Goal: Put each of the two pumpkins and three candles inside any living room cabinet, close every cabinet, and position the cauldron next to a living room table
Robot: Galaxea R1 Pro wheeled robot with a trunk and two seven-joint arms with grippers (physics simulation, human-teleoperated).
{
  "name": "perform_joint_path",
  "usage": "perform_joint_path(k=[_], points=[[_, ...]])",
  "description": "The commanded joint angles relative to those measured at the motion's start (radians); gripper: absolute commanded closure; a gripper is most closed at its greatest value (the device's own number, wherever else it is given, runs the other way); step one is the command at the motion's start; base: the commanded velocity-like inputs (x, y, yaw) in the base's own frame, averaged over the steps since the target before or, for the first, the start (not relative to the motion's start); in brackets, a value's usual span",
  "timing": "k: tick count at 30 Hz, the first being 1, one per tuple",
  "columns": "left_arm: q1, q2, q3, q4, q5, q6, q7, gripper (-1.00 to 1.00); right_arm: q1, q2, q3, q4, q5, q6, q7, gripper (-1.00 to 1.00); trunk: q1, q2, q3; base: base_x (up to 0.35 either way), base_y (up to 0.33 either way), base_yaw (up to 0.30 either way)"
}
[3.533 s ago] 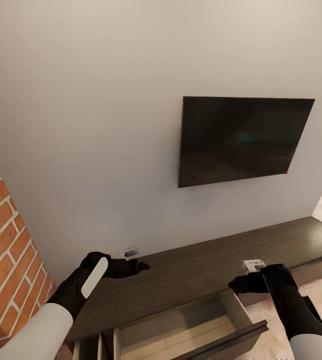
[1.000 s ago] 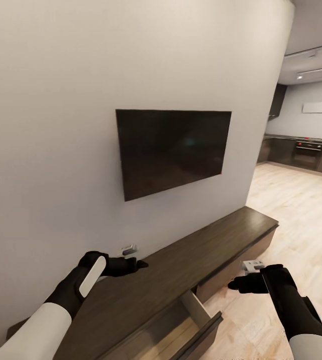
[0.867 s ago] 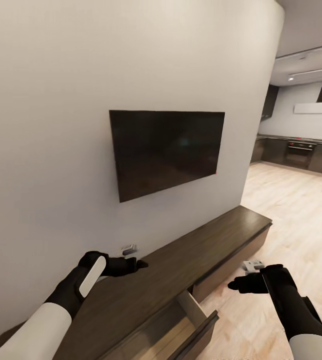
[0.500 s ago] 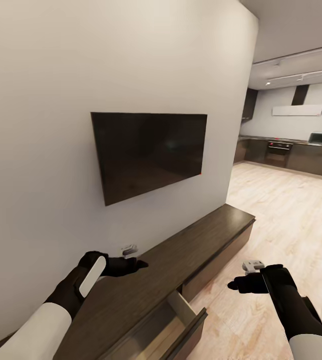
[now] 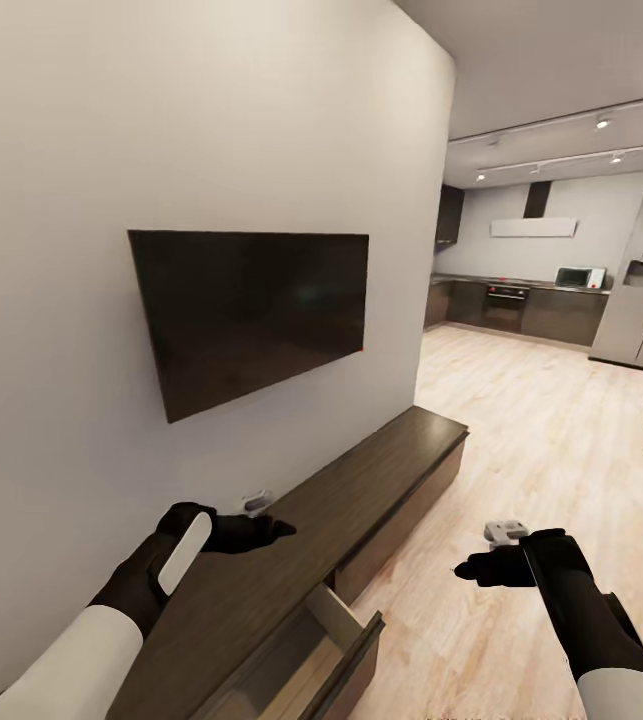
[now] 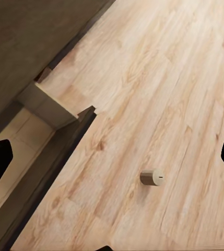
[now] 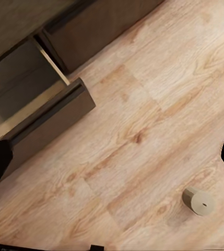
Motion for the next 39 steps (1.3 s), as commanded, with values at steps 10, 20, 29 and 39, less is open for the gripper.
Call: perform_joint_path(k=[10, 20, 29, 39], points=[[0.000, 0.000, 0.000, -0.002, 0.000, 0.000, 0.000, -1.00, 0.000, 0.000, 0.000, 0.000, -0.001, 0.000, 0.004, -1.00, 0.000, 0.000, 0.010, 0.000, 0.097, -0.247], [0.000, -0.001, -0.001, -0.002, 0.000, 0.000, 0.000, -1.00, 0.000, 0.000, 0.000, 0.001, -0.001, 0.000, 0.033, -1.00, 0.000, 0.000, 0.020, 0.000, 0.005, -0.247], [0.000, -0.002, -0.002, -0.001, 0.000, 0.000, 0.000, -1.00, 0.000, 0.000, 0.000, 0.005, 0.000, 0.000, 0.034, -1.00, 0.000, 0.000, 0.030, 0.000, 0.000, -0.245], [0.000, -0.003, -0.003, -0.001, -0.001, 0.000, 0.000, -1.00, 0.000, 0.000, 0.000, 0.005, 0.000, 0.000, 0.033, -1.00, 0.000, 0.000, 0.041, 0.000, 0.000, -0.241]])
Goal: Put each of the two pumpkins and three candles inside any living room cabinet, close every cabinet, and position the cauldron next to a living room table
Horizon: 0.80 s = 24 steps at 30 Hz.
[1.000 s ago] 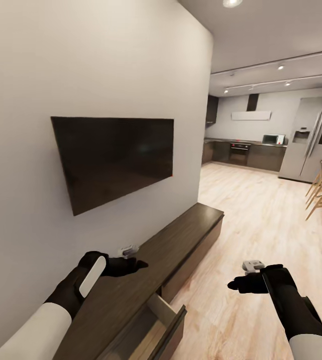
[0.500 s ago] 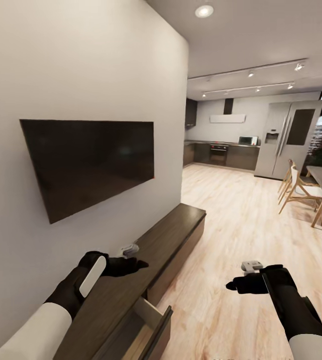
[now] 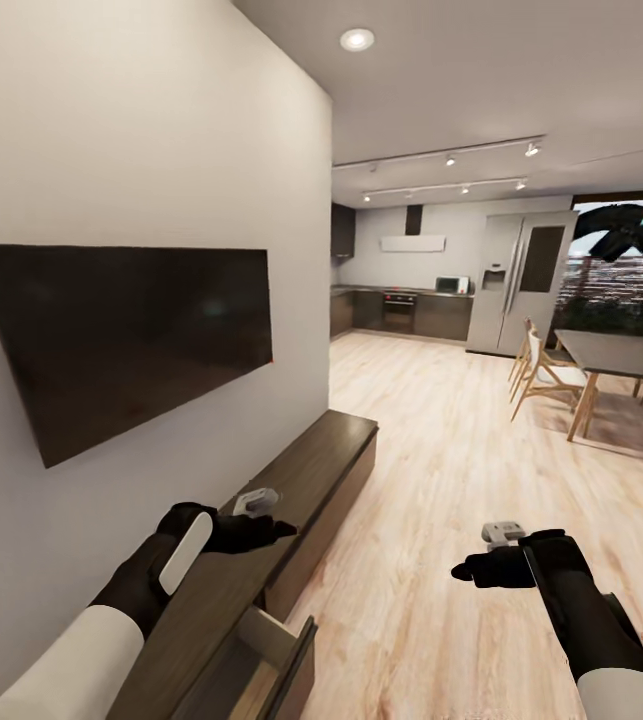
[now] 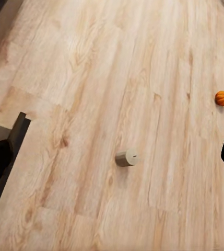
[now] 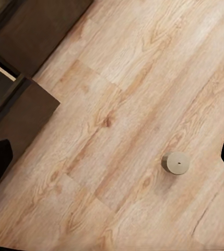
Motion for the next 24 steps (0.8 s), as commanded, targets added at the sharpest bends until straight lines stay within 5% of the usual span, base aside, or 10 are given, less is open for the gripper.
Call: perform_joint_path(k=[1, 24], points=[[0.000, 0.000, 0.000, 0.000, 0.000, 0.000, 0.000, -1.00, 0.000, 0.000, 0.000, 0.000, 0.001, 0.000, 0.000, -1.00, 0.000, 0.000, 0.001, 0.000, 0.000, -0.239], [0.000, 0.000, 0.000, 0.003, 0.000, 0.000, 0.000, -1.00, 0.000, 0.000, 0.000, 0.000, 0.002, 0.000, -0.001, -1.00, 0.000, 0.000, 0.026, 0.000, 0.000, -0.238]])
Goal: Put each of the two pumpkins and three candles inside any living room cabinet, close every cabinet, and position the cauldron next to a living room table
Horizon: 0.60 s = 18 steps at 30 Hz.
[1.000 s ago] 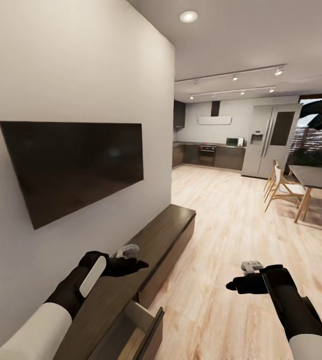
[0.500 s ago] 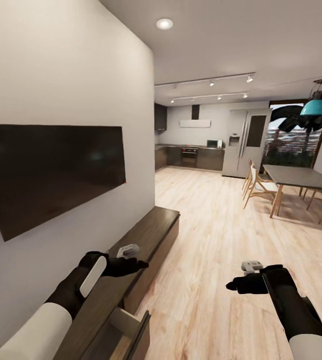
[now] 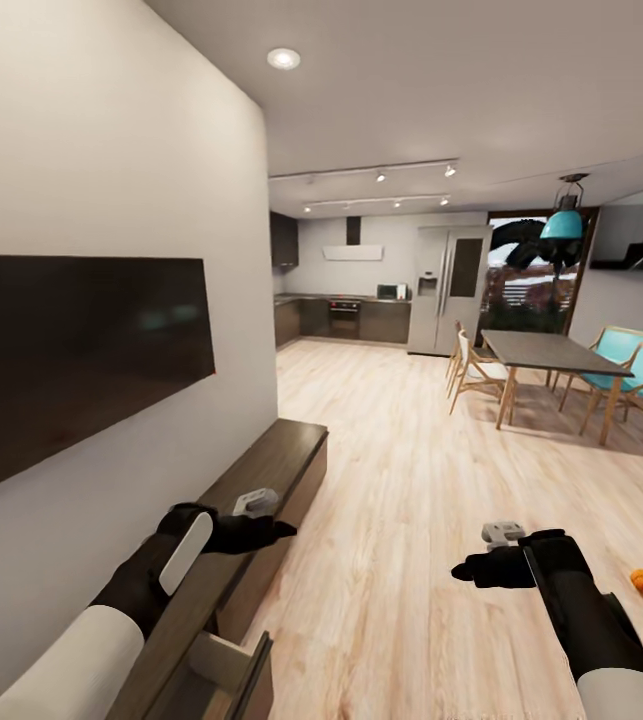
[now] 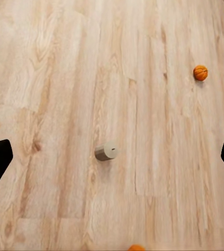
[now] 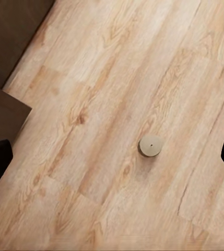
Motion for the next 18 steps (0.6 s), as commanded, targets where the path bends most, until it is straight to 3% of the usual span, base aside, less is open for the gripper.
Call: perform_joint_path(k=[1, 14, 18], points=[[0.000, 0.000, 0.000, 0.000, 0.000, 0.000, 0.000, -1.00, 0.000, 0.001, 0.000, 0.000, 0.000, 0.000, 0.000, -1.00, 0.000, 0.000, 0.001, 0.000, 0.000, -0.237], [0.000, -0.001, 0.000, -0.001, 0.000, 0.000, 0.000, -1.00, 0.000, 0.001, 0.000, 0.001, 0.000, 0.000, 0.000, -1.00, 0.000, 0.000, 0.015, 0.000, 0.002, -0.237], [0.000, -0.003, 0.000, 0.002, 0.000, 0.000, 0.000, -1.00, 0.000, 0.001, 0.000, 0.001, 0.000, 0.000, -0.001, -1.00, 0.000, 0.000, 0.020, 0.000, 0.204, -0.237]])
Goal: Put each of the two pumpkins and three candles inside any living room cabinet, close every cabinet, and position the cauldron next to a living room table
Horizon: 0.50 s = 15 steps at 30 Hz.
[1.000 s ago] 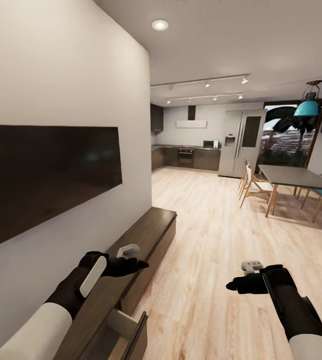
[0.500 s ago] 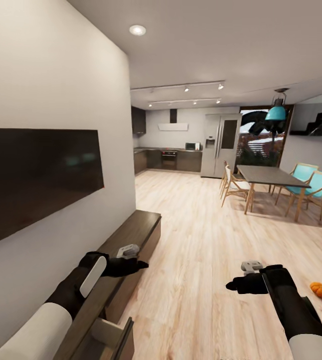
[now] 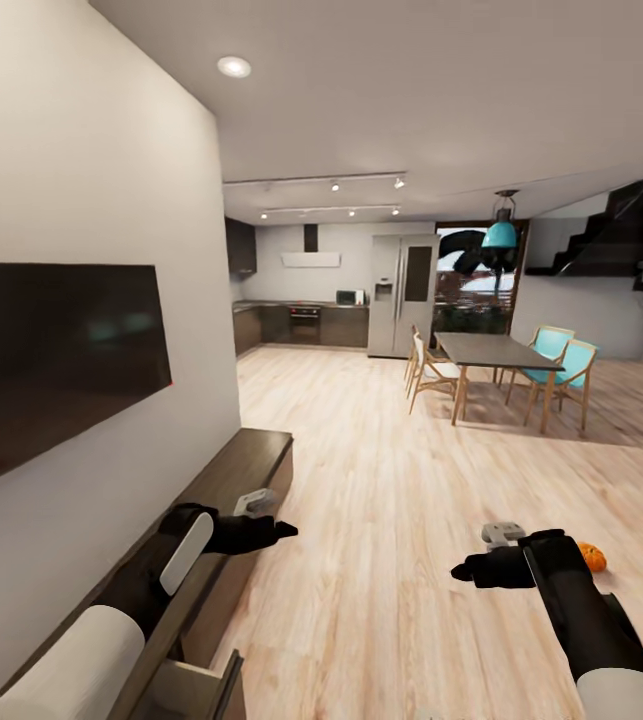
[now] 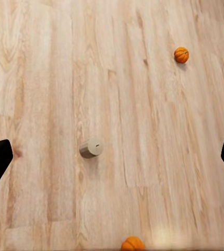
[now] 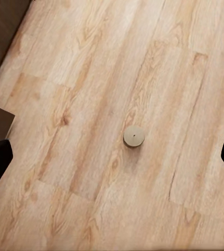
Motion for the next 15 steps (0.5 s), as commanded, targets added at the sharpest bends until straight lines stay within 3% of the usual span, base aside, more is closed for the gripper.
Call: perform_joint_path(k=[1, 15], points=[[0.000, 0.000, 0.000, 0.000, 0.000, 0.000, 0.000, -1.00, 0.000, 0.000, 0.000, 0.000, 0.000, 0.000, 0.000, -1.00, 0.000, 0.000, 0.001, 0.000, 0.219, -0.237], [0.000, 0.000, -0.004, -0.004, -0.002, -0.002, 0.000, -1.00, 0.000, 0.001, 0.000, 0.000, 0.000, 0.000, 0.001, -1.00, 0.000, 0.000, 0.016, 0.000, 0.015, -0.237]])
